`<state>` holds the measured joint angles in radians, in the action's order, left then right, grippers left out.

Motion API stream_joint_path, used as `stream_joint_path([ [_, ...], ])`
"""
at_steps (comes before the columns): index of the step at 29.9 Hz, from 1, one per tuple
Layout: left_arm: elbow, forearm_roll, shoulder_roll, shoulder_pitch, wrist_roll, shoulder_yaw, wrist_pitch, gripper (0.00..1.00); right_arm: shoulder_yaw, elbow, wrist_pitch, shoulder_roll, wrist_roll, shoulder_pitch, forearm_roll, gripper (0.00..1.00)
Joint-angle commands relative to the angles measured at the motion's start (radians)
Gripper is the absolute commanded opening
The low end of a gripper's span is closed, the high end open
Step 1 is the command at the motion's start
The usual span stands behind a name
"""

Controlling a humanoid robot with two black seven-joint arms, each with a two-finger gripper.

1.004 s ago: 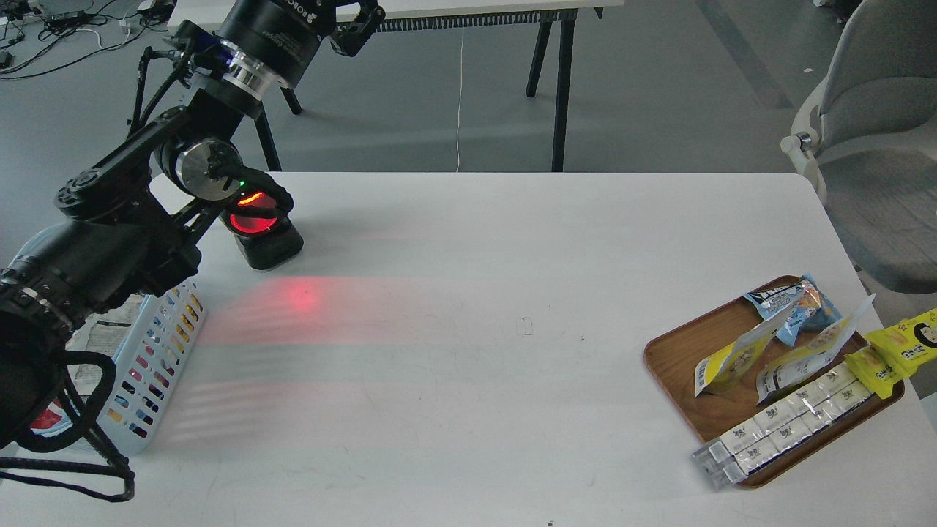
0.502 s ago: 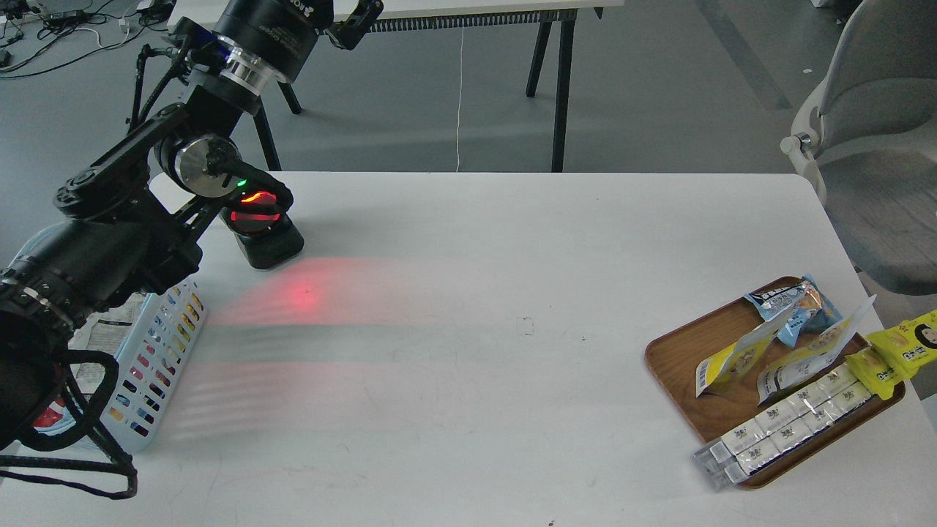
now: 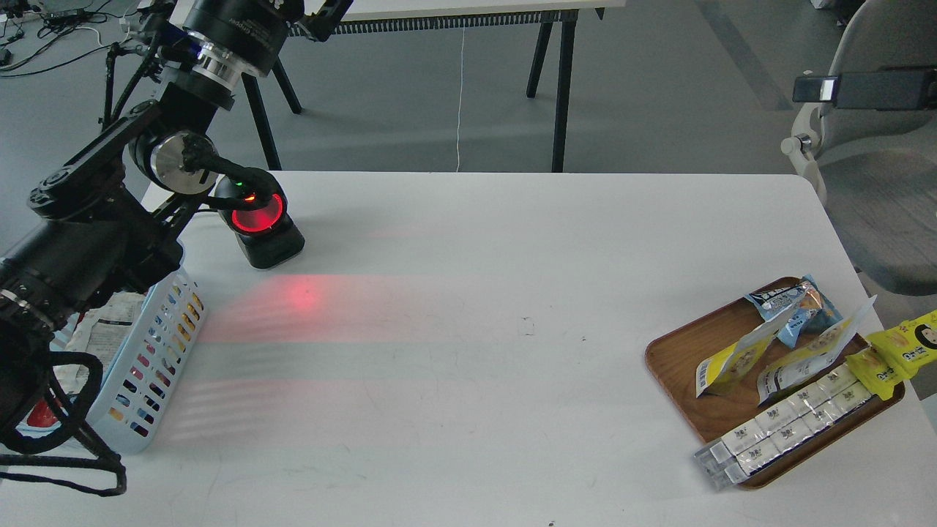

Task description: Scan snack and place in basket

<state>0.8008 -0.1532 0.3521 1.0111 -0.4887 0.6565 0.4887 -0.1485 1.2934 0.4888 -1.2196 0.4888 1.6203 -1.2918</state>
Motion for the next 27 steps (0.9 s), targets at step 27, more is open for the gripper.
stream_joint_path([
  [27,0.000,-0.002,0.010,-0.043,0.000,0.018,0.000,1.00,-0.020,0.429,0.000,-0.034,0.000,0.058,-0.890,1.00],
])
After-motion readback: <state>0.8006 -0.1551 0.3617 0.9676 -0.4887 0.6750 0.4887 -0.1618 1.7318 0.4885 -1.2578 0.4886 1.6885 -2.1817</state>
